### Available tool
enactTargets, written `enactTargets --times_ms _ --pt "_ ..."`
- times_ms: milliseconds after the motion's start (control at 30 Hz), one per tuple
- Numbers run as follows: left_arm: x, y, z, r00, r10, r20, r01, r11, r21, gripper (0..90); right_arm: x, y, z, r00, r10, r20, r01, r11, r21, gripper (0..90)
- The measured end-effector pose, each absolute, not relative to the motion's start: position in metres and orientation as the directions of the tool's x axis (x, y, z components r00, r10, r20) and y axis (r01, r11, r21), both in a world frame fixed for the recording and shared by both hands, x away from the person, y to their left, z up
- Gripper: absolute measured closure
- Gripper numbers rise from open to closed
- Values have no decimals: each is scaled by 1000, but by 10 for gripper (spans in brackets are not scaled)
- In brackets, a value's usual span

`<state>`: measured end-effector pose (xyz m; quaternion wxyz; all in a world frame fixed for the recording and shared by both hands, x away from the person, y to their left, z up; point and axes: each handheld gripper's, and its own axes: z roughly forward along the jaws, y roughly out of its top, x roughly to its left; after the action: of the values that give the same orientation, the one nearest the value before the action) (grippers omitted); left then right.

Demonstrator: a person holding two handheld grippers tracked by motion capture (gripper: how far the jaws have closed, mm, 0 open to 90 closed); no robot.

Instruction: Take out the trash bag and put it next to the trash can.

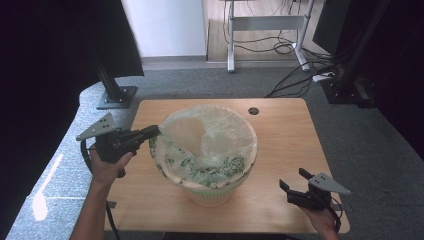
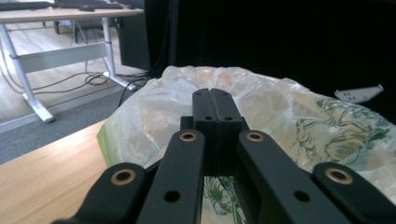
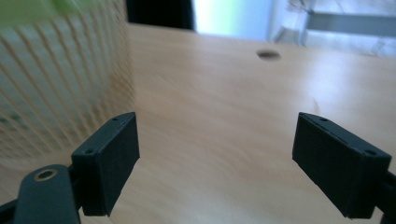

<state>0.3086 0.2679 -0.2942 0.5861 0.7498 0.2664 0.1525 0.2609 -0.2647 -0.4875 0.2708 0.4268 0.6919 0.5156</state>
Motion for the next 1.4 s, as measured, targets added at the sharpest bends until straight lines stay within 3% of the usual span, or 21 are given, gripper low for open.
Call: enactTargets --times_ms 67,267,533,967,1033,1067,1100,1133,1167,1200,1233,1300,1400 --pt "311 267 -296 817 569 -94 227 -167 959 900 272 -267 -465 -565 820 90 276 84 958 162" --pt "311 269 -298 822 558 -115 235 -148 961 900 288 -266 -420 -668 737 103 216 59 975 172" --pt "310 267 -300 824 554 -120 237 -146 960 900 312 -228 -349 -818 569 79 177 119 977 178" --pt "310 269 -302 825 551 -124 240 -144 960 900 344 -184 -342 -900 434 28 148 245 958 288" --pt "310 269 -302 825 551 -125 240 -142 960 900 345 -178 -342 -903 430 0 131 274 953 378" --pt "309 269 -303 825 551 -126 241 -142 960 900 345 -178 -342 -903 430 0 131 274 953 378" --pt "309 270 -303 825 551 -127 242 -141 960 900 345 -177 -342 -902 432 -6 127 280 952 465" --pt "309 270 -303 825 551 -128 243 -140 960 900 347 -176 -342 -907 422 -5 135 301 944 637" --pt "309 270 -303 824 551 -128 243 -140 960 900 347 -176 -342 -907 422 -5 135 301 944 637" --pt "309 270 -303 824 552 -128 243 -141 960 900 347 -175 -341 -905 426 -8 141 316 938 766" --pt "309 270 -303 824 552 -127 242 -140 960 900 347 -175 -341 -905 426 -8 141 316 938 766" --pt "308 271 -303 824 552 -125 240 -142 960 900 349 -174 -340 -901 434 -3 153 323 934 883" --pt "308 271 -303 824 553 -126 239 -138 961 900 351 -175 -339 -894 448 -1 156 314 936 898"
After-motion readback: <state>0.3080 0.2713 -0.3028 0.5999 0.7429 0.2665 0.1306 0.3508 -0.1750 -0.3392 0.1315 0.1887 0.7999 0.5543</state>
